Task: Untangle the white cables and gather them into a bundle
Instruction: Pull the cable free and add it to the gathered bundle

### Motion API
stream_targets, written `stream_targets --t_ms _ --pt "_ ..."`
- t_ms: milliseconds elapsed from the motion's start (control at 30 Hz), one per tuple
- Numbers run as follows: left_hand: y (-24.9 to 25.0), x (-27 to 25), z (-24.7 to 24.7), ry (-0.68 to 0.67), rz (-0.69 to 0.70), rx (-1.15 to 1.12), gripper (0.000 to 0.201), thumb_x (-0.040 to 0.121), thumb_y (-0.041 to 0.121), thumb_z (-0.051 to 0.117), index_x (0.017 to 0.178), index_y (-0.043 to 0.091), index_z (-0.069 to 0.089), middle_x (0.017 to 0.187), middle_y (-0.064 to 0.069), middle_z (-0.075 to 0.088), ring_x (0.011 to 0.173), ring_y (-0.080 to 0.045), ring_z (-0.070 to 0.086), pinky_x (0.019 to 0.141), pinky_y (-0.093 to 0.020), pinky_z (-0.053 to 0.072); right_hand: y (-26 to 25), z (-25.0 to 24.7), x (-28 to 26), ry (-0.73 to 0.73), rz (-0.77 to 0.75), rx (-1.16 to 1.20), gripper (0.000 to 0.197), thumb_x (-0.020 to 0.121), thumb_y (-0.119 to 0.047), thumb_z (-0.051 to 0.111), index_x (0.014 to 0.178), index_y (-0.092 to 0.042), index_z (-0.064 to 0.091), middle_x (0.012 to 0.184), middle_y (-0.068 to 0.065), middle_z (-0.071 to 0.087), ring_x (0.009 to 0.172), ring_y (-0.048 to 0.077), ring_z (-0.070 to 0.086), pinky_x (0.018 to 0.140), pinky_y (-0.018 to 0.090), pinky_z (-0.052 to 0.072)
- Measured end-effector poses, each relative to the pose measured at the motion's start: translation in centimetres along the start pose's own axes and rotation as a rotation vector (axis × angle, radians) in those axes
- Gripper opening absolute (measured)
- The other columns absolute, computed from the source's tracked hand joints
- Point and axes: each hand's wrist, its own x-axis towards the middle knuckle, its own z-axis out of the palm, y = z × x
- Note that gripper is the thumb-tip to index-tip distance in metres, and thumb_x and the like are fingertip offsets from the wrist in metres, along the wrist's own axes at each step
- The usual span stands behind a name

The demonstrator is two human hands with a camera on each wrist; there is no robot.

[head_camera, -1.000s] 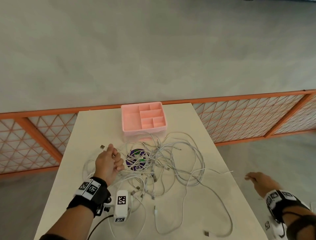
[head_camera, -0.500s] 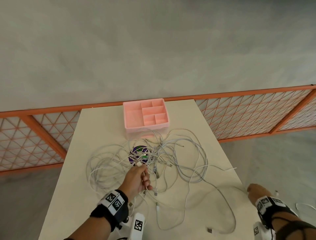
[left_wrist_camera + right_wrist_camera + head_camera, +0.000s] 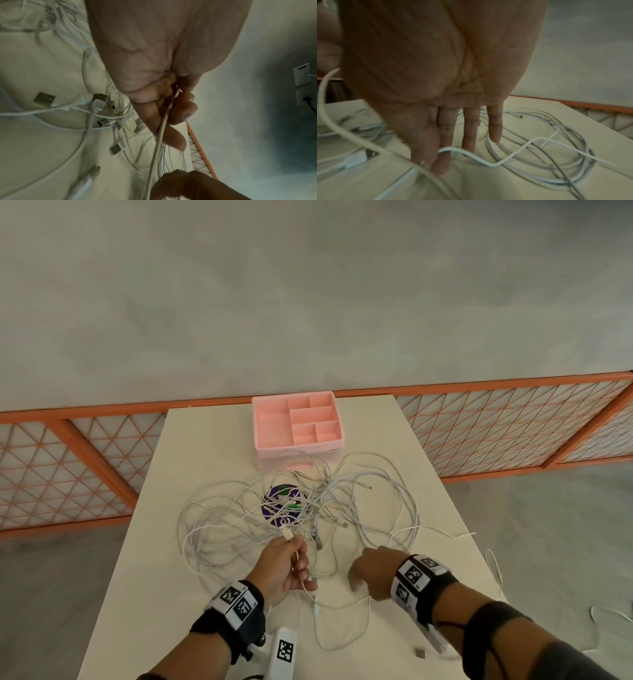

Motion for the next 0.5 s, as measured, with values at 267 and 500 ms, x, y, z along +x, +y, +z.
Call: stream_targets --t_ms 267,500 --pt "-0.2 -0.7 0.2 -0.071 -0.001 0.053 0.033 0.106 0.024 0.045 0.085 0.001 0.054 0.059 -0.015 0.053 0.049 -0.026 0.056 0.056 -0.041 0.057 0.6 -1.4 0.5 0.063 -0.026 0.128 0.023 0.088 -0.027 0.06 0.108 -0.02 0.072 0.114 0.004 0.069 0.107 0.026 0.063 0.093 0.032 0.048" --pt "-0.7 -0.8 2.2 -0.196 -0.076 0.126 0.048 0.106 0.033 0.044 0.115 -0.012 0.059 0.098 -0.027 0.073 0.071 -0.034 0.071 0.063 -0.038 0.06 1.1 -4.2 0.9 0.398 -0.161 0.549 0.011 0.091 -0.03 0.063 0.095 -0.028 0.073 0.091 -0.011 0.071 0.086 0.006 0.064 0.084 0.029 0.051"
